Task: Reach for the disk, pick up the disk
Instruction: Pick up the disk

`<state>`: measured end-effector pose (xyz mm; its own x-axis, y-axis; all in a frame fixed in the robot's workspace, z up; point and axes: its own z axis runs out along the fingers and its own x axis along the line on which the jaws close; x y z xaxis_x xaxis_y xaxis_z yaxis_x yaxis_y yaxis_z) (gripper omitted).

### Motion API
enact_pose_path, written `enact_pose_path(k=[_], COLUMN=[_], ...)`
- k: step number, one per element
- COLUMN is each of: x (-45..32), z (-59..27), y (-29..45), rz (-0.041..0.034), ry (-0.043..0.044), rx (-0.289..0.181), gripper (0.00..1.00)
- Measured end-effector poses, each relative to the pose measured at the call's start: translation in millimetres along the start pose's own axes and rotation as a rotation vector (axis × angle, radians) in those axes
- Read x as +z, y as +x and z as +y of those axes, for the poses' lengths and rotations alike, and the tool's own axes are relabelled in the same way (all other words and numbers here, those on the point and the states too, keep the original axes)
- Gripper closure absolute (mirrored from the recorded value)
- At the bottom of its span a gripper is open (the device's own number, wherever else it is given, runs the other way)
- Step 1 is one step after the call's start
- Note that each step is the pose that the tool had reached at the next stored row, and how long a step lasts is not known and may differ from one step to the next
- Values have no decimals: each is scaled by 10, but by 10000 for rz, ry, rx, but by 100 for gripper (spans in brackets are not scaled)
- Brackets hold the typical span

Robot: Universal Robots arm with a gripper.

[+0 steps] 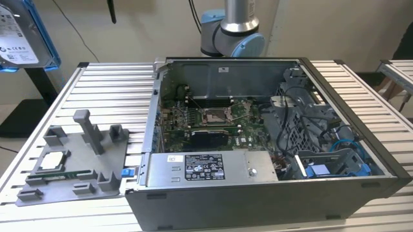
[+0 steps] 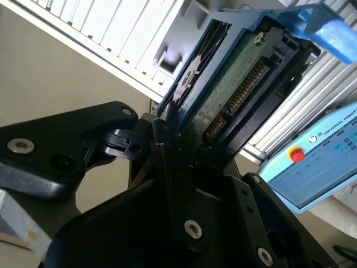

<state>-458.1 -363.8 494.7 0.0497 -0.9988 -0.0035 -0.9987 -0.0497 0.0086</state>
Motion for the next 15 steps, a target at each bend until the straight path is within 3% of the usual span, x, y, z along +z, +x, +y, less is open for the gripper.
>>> enact_pose_path(k=[6,15], x=[-1,-3], z=[-66,-340], y=[4,17], rz=[0,-4], ry=[-7,-88], rx=[-1,0], gripper=[100,100])
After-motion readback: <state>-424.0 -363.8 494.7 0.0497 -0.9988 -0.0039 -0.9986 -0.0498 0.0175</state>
